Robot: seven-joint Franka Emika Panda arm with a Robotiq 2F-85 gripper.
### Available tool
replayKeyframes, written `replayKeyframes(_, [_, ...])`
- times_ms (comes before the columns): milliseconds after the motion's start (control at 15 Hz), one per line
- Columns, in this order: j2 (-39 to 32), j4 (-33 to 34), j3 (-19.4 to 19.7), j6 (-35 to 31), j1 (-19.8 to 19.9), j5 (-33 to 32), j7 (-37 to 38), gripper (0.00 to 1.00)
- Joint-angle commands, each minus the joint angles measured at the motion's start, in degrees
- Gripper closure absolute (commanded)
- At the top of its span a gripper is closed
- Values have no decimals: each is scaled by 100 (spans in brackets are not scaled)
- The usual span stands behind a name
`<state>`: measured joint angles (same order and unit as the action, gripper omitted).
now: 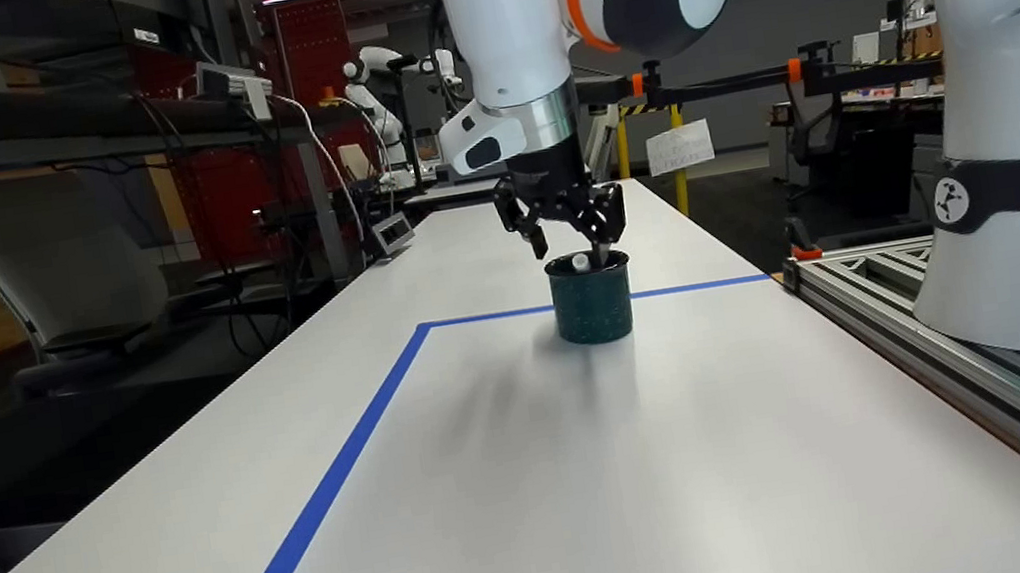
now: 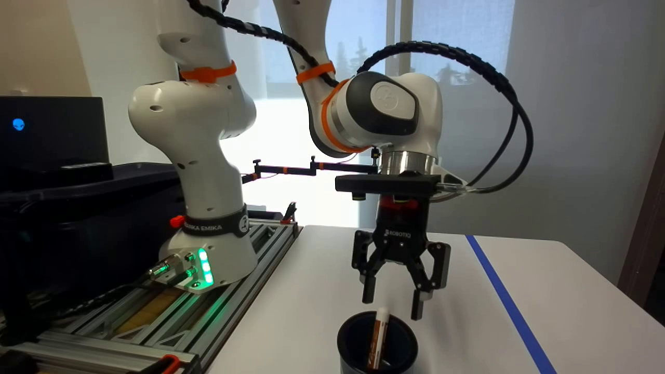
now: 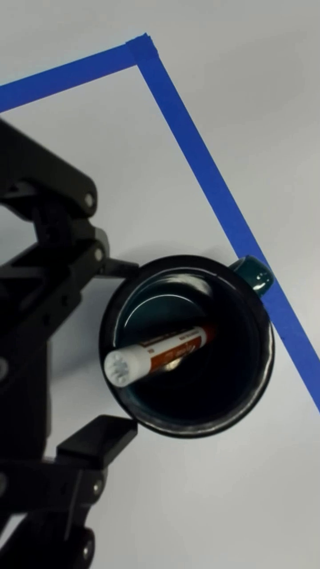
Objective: Take the marker out of the cup
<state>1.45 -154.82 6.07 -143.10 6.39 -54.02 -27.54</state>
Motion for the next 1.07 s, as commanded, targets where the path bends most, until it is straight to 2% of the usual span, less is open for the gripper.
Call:
replayKeyframes(0, [63,-70,-31,-2,-54,74,-5,27])
replayKeyframes(200, [12,-33,-16,-71,-48,150,-60,31])
replayKeyframes(267, [-3,-22,-11,-93,-43,162,-50,36])
replayKeyframes(333, [-27,-3,-5,-126,-36,162,-35,34])
replayKeyframes(533, [-68,24,-8,-155,-39,222,-37,38])
replayKeyframes(667, [-79,25,-13,-164,-41,233,-32,49])
replayKeyframes(733, [-87,22,-14,-172,-40,236,-33,58])
replayKeyframes(933, [-121,23,-12,-182,-34,210,-14,70])
replayKeyframes(1000, [-127,25,-13,-179,-32,195,0,71])
